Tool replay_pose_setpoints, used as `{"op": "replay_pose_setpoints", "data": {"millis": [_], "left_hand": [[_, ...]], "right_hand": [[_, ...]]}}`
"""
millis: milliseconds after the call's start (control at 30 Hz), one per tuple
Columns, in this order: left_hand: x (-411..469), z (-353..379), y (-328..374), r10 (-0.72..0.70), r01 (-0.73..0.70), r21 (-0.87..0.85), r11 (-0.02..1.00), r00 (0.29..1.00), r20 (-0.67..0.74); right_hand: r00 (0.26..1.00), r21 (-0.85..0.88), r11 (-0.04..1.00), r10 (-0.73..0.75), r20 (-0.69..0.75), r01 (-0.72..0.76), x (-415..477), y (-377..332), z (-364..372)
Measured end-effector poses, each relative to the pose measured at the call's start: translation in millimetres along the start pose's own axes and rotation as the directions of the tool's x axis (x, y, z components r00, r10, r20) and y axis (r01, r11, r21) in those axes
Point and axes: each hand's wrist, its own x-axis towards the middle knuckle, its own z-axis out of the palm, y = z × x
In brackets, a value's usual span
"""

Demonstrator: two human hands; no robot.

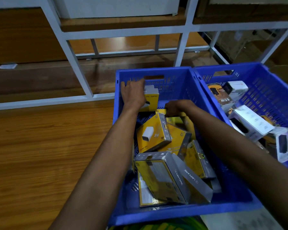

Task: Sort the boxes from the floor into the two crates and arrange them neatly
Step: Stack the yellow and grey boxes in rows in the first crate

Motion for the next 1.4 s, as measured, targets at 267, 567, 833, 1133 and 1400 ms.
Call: {"op": "replay_pose_setpoints", "data": {"millis": [267, 567, 833, 1133, 1400], "left_hand": [[-0.4, -7.1, -3.5, -0.039, 0.041, -0.058, 0.998, 0.999, 0.028], [-4.9, 6.2, 0.7, -0.107, 0.098, 0.106, 0.99, 0.991, 0.082], [-4.0, 8.3, 5.9, -0.157, 0.14, 0.109, 0.984, 0.973, 0.171], [-7.9, -4.8, 6.4, -0.224, 0.222, 0.037, 0.974, 0.939, 0.261], [-6.1, -9.6, -20.9, 0.013, 0.266, -0.456, 0.849, 0.852, 0.523]], "right_hand": [[0.988, 0.241, 0.968, -0.105, 0.111, 0.075, -39.4, 11.5, -22.9], [0.969, 0.398, 0.901, -0.229, 0.09, 0.176, -60.3, 27.0, -8.0], [0.967, 0.466, 0.865, -0.246, 0.066, 0.188, -57.5, 31.1, -4.2], [0.959, 0.379, 0.898, -0.272, 0.078, 0.223, -52.5, 23.0, -5.9], [0.953, 0.279, 0.92, -0.3, 0.045, 0.276, -58.6, 18.9, -13.2]]}}
